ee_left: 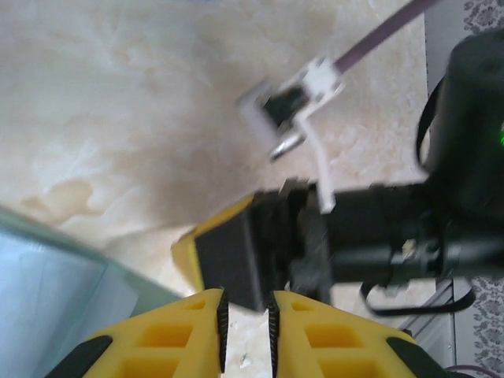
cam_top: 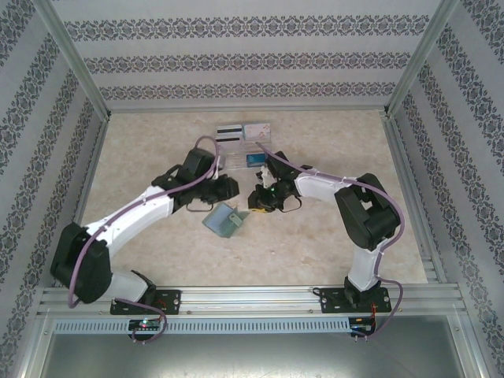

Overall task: Put the credit cards into the card holder
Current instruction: Move the card holder to the bottom-center of the table, then rotate the card holder at the bottom-center of the table.

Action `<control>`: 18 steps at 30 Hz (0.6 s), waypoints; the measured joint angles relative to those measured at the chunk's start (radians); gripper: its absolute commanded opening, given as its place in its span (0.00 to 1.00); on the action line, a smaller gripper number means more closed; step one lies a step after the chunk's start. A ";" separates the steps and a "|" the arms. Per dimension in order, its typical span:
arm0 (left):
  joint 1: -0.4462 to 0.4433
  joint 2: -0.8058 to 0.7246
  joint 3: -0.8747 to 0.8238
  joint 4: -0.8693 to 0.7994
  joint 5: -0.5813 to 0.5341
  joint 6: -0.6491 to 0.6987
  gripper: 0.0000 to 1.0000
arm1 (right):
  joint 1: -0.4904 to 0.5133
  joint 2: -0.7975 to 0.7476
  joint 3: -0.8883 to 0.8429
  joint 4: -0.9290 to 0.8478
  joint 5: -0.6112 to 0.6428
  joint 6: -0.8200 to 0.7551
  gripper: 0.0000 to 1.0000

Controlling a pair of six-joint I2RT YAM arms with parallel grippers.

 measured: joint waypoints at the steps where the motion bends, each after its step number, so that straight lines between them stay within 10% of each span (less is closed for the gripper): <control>1: 0.000 -0.008 -0.044 0.003 -0.002 -0.016 0.21 | -0.006 0.011 0.010 -0.003 -0.002 -0.006 0.23; 18: 0.007 -0.200 -0.218 -0.035 -0.187 -0.109 0.12 | -0.090 0.172 0.377 -0.228 -0.040 -0.178 0.34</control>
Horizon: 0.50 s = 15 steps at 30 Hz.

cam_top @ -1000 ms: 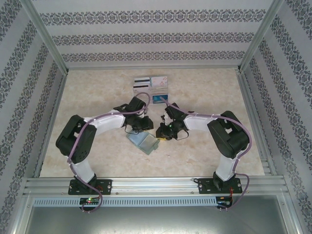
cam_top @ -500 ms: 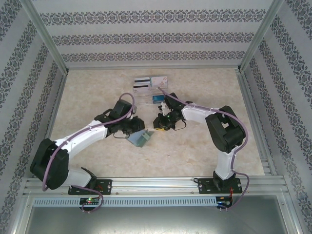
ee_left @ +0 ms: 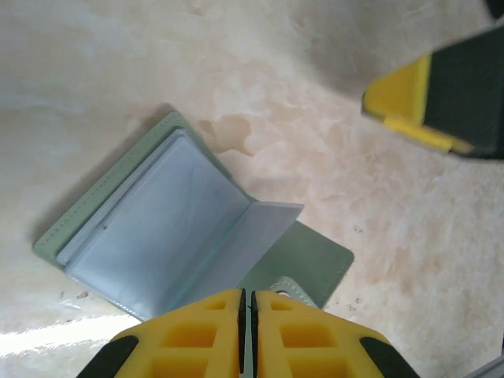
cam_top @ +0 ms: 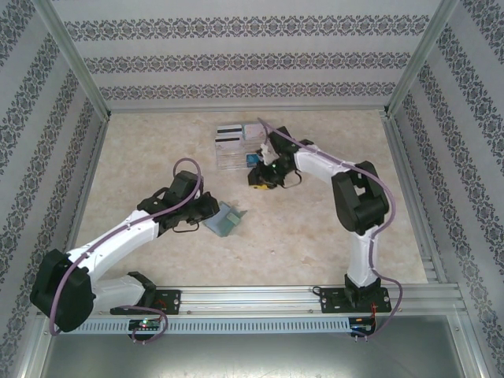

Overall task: Put the credit cards into the card holder
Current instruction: Rotate the card holder at the bottom-center of the table.

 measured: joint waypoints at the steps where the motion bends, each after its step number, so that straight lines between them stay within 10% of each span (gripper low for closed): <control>1: 0.004 -0.001 -0.016 -0.006 -0.006 -0.008 0.12 | 0.008 0.031 0.059 -0.031 0.000 -0.017 0.34; 15: 0.079 0.123 -0.195 0.009 0.029 -0.105 0.10 | 0.180 0.200 0.258 -0.166 -0.065 -0.086 0.35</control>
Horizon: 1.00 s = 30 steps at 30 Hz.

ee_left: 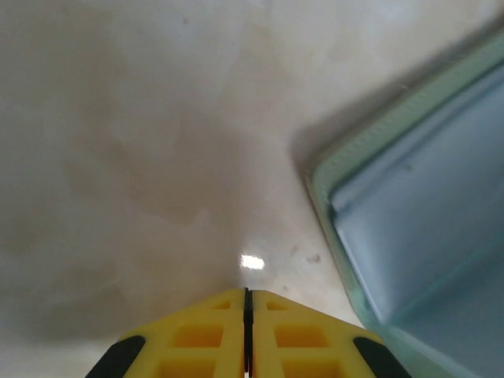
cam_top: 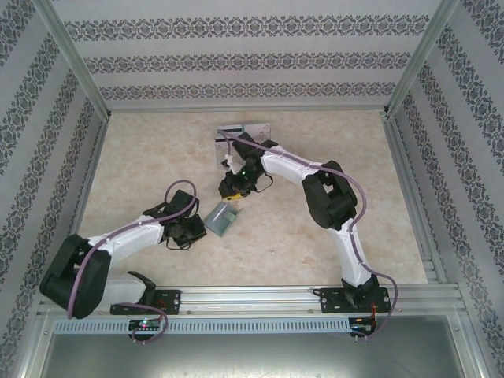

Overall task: Put the credit cards into the card holder
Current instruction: Rotate the card holder at the bottom-center of the table, then move the card holder to the center of the table.

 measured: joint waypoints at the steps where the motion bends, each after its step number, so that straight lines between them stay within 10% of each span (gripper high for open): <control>1: 0.001 0.028 0.013 0.001 0.004 0.002 0.09 | 0.007 0.000 -0.005 0.001 -0.010 -0.001 0.34; 18: 0.053 0.377 0.367 -0.176 0.133 0.109 0.06 | 0.019 -0.209 -0.315 0.027 -0.109 -0.023 0.34; 30: 0.058 0.639 0.643 0.008 0.251 0.125 0.06 | 0.038 -0.240 -0.465 0.174 -0.097 0.076 0.34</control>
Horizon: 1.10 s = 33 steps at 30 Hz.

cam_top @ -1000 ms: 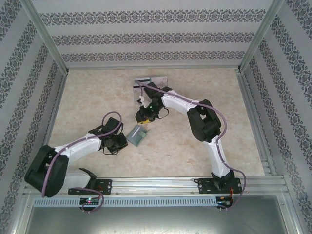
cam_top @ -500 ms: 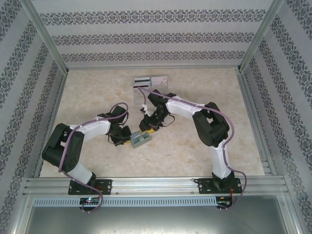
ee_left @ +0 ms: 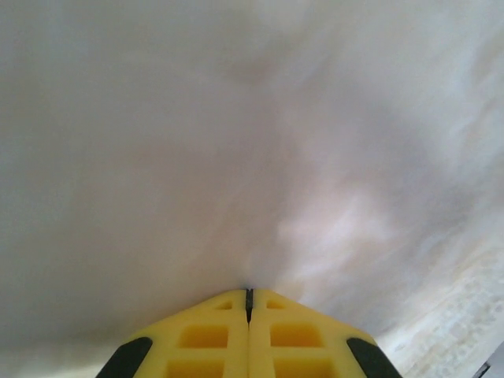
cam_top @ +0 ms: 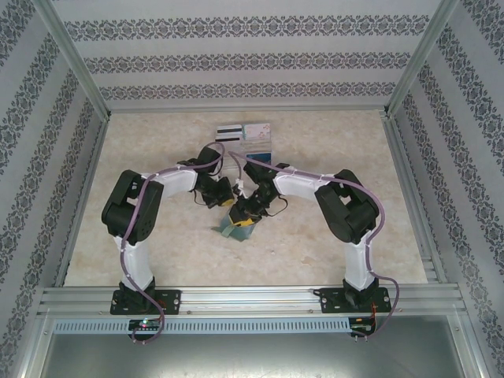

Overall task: Put the credit cards into the card holder
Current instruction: Move the card holder to the center of the table.

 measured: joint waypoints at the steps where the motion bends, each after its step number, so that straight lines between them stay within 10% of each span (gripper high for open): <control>1: 0.000 0.020 0.018 0.027 0.000 0.004 0.06 | -0.002 -0.002 -0.007 0.008 0.014 0.011 0.34; 13: 0.029 0.013 0.012 0.199 -0.008 0.000 0.06 | 0.096 -0.047 -0.045 0.060 0.169 0.037 0.34; 33: 0.165 -0.668 -0.325 0.046 0.073 0.061 0.09 | 0.172 -0.087 -0.070 0.046 0.622 0.117 0.32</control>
